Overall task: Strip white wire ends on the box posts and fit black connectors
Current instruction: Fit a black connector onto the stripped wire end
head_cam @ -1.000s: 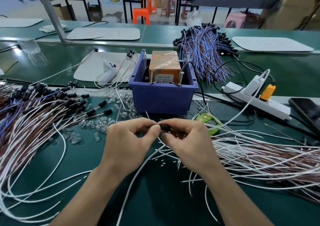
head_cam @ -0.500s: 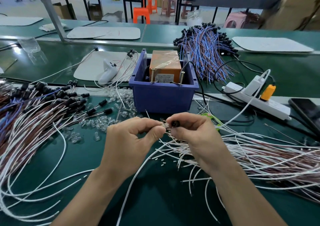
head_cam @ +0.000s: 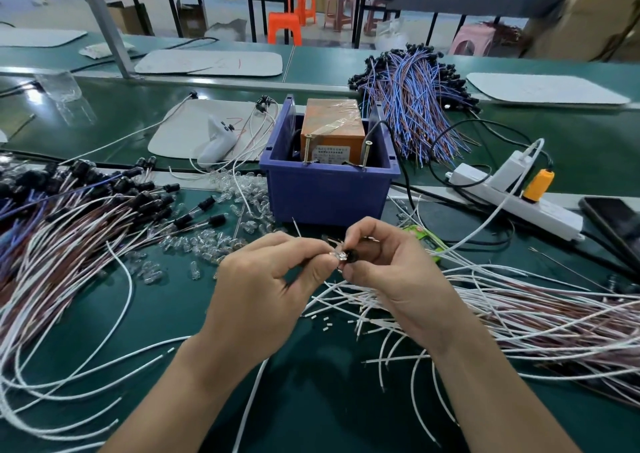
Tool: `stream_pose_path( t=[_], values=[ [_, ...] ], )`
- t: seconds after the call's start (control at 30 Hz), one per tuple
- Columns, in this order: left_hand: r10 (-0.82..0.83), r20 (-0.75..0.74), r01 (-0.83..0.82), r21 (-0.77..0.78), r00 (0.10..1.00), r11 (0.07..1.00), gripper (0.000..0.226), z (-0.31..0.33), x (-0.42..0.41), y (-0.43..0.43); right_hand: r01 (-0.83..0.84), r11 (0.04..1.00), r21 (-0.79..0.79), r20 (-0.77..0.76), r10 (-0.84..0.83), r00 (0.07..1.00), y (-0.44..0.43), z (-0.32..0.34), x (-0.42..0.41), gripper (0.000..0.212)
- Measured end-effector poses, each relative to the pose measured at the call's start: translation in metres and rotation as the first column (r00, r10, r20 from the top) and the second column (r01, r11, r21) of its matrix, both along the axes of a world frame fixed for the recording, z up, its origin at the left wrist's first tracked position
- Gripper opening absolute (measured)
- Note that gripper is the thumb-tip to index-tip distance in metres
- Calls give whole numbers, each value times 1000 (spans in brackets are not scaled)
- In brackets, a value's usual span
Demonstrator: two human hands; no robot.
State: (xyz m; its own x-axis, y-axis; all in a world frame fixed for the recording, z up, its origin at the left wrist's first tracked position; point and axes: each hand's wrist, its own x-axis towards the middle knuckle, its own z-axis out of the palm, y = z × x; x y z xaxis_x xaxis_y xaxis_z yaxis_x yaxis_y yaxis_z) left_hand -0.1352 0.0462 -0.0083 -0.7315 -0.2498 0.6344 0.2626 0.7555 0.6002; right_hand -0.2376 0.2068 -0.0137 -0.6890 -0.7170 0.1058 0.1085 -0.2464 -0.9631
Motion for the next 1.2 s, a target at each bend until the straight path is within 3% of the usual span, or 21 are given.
stream_pose_path(
  t=[0.3, 0.57, 0.7, 0.8, 1.1, 1.2],
  values=[
    [25, 65, -19, -92, 998, 996, 12, -7, -3, -3, 262, 946, 192, -316, -193, 929, -3, 0, 5, 22],
    [-13, 135, -18, 225, 991, 974, 11, -8, -4, 1, 346, 915, 210, -478, -213, 852, -3, -3, 6, 23],
    [-121, 165, 30, 470, 979, 882, 35, -5, -8, 1, 332, 924, 190, -446, -220, 867, -3, 0, 6, 23],
    [-158, 160, 46, 544, 974, 838, 35, -2, -10, 2, 314, 931, 188, -413, -215, 885, -1, 2, 6, 21],
    [-48, 188, -41, 444, 981, 895, 28, -4, -7, 10, 315, 926, 209, -390, -216, 895, -1, 4, 6, 17],
    [-73, 217, -38, 469, 973, 882, 37, -4, -8, 7, 313, 925, 217, -378, -216, 900, 0, 2, 7, 20]
  ],
)
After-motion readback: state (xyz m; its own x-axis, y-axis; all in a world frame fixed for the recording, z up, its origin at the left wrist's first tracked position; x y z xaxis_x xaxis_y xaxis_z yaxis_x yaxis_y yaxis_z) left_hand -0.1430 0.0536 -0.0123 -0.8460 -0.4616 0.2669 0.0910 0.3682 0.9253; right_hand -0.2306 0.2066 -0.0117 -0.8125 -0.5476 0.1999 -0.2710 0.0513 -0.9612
